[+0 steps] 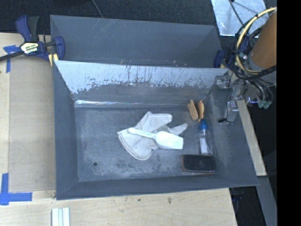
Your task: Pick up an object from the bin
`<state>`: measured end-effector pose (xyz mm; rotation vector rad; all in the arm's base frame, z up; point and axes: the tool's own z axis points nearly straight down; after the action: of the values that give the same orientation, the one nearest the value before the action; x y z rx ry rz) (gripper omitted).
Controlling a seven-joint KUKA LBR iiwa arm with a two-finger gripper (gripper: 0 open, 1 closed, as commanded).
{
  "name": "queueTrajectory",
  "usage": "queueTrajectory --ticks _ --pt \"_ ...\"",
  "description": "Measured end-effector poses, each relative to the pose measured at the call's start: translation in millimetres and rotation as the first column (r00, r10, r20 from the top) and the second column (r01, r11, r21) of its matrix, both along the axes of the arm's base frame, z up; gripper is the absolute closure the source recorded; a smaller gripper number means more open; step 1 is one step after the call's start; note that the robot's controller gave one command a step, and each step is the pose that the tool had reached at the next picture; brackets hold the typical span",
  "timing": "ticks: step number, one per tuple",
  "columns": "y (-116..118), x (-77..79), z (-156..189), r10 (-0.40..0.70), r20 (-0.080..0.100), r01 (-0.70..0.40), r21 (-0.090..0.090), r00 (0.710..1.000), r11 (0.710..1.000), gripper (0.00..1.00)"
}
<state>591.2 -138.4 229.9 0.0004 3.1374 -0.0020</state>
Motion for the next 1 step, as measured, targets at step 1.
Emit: queueTrajectory --ticks 1 --pt "44.4 0.8 -72.7 -0.049 0.004 0.049 0.001 0.999 0.999 0.0"
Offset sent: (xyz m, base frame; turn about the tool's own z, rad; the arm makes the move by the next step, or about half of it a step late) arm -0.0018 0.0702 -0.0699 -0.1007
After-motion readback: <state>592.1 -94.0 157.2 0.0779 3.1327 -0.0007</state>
